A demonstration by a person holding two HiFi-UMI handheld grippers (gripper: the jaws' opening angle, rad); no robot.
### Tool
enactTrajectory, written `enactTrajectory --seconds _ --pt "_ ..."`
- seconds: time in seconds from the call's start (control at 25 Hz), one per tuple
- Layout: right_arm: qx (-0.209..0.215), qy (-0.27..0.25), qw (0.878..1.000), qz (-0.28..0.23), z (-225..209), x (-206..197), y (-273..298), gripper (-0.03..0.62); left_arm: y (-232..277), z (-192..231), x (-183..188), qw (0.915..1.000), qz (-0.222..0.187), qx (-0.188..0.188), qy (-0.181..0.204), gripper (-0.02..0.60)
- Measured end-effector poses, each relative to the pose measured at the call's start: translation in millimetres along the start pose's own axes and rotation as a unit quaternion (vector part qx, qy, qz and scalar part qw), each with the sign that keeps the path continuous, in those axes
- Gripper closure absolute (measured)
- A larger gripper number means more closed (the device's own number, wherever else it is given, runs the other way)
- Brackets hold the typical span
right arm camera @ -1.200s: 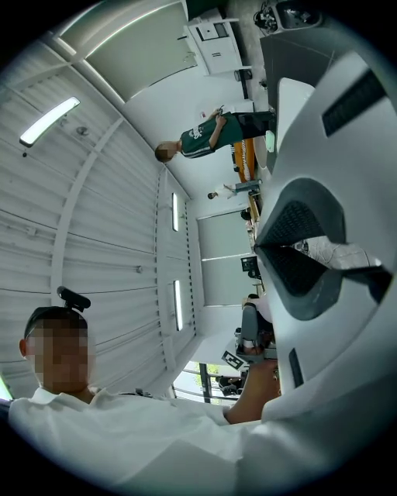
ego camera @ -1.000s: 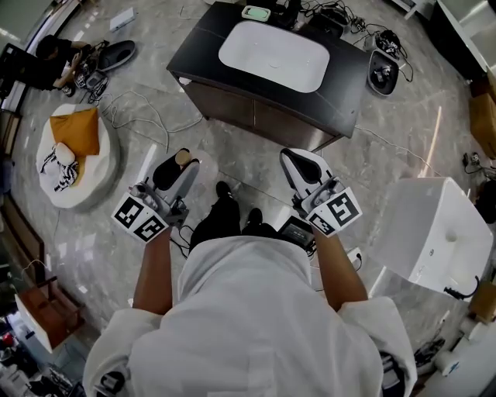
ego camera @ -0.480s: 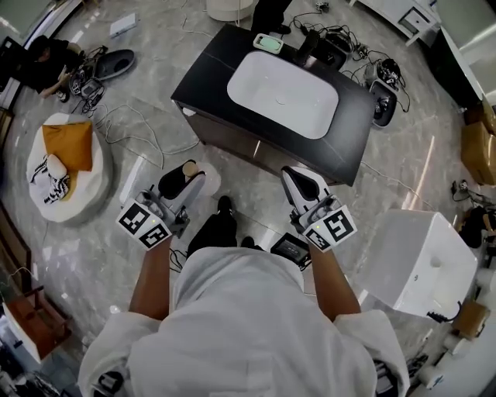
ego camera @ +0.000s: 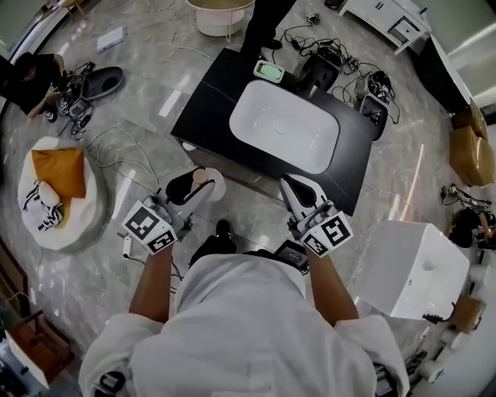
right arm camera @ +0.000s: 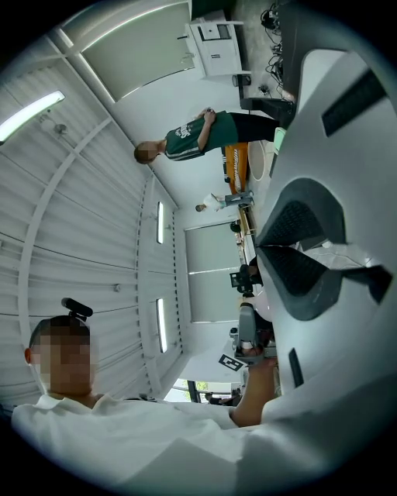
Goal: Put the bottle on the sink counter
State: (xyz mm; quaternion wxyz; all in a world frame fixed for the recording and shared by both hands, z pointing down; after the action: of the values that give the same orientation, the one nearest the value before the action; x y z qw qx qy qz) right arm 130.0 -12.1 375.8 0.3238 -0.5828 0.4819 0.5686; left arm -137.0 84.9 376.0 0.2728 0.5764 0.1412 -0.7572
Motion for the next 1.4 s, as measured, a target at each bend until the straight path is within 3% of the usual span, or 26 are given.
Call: enactTrajectory --seconds 0.24,0.48,0.96,1.4 --pt "-0.014 0.009 1.000 -0.001 -19.0 5.7 24.3 0.579 21.3 37.5 -0.6 0.9995 0.006 -0.024 -0.018 0.433" --pt "-0.026 0.033 0.999 0.003 -69.4 -0.9 34.7 0.579 64.0 59.4 3.9 0.9992 0.014 -0.032 -0.021 0.433" --pt "0.001 0.019 1.000 -0.011 -173.7 30.4 92.5 0.579 140.1 125.5 44.8 0.9994 0.024 -0.012 -0.022 0.433" --pt "-0.012 0.017 0.999 -0.036 -208.3 46.3 120.3 0.580 163.9 188.2 77.6 0.9994 0.028 0.019 -0.006 0.433"
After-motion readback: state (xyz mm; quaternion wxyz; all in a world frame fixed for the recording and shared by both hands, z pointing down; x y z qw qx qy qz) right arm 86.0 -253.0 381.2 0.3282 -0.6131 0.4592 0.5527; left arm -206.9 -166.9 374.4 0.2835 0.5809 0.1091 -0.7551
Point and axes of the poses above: the fingertips, and each gripper's own axes: y forward along the fingers, z to its left, x out of its top, the point moved 8 cm from there along -y, backward along the fingers, and after that the axes turned 7 degrees about z, right-handed, at the moved point
